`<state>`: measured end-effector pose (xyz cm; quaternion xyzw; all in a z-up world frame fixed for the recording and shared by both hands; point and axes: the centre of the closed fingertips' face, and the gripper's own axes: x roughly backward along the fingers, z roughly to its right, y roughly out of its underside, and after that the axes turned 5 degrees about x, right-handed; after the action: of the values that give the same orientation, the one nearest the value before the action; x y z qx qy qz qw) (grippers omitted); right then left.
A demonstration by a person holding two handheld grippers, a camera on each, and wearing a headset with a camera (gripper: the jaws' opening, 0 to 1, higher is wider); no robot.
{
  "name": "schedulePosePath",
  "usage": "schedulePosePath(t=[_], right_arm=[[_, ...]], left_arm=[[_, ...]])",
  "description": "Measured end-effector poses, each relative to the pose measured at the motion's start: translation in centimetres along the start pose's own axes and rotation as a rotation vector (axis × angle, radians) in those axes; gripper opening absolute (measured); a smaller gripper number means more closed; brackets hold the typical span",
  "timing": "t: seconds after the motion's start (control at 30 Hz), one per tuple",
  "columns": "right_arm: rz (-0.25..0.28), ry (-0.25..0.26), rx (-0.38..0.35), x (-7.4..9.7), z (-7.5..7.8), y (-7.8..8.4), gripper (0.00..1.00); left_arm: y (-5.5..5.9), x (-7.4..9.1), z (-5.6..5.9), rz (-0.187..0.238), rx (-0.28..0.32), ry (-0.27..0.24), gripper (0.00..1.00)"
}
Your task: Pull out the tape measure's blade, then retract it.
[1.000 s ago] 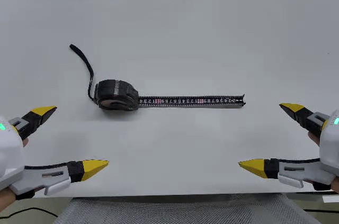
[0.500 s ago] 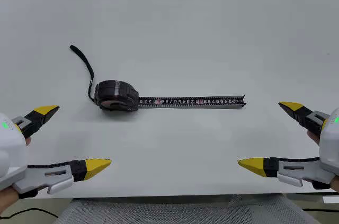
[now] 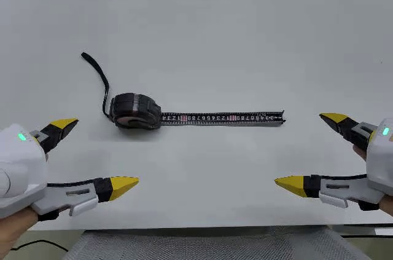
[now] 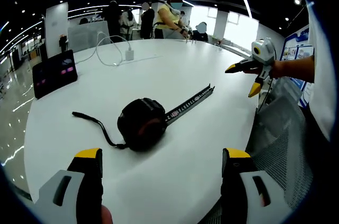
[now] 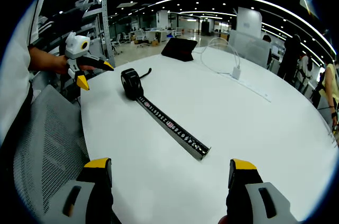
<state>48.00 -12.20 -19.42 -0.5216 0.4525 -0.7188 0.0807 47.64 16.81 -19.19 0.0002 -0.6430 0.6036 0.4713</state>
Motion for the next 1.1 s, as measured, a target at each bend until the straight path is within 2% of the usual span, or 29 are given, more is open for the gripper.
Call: schedulePosePath(t=[0.23,0.63,0.97,1.1], right_arm=[[-0.007,-0.013,0.015,-0.3,0.5,-0.1,0.87],[-0.013,-0.018,0.041,-0.7,1.3,-0.3,0.86],[-0.012,-0.017,0.019,-1.1,1.4,0.2,0.86],[-0.019,-0.018,0.014,-1.0,1.4,0.5,0.86]], left_arm=[[-0.3,-1.1,0.1,0.000,0.001,-0.001,0.91],[0.0,-2.1,-0.1,-0.020,0.024,-0.011,0.89],[-0.6,-3.4,0.1,-0.009,0.068,-0.012,0.88],[-1.0,-4.1,0.2,0.013,0.105,-0.007,0.88]])
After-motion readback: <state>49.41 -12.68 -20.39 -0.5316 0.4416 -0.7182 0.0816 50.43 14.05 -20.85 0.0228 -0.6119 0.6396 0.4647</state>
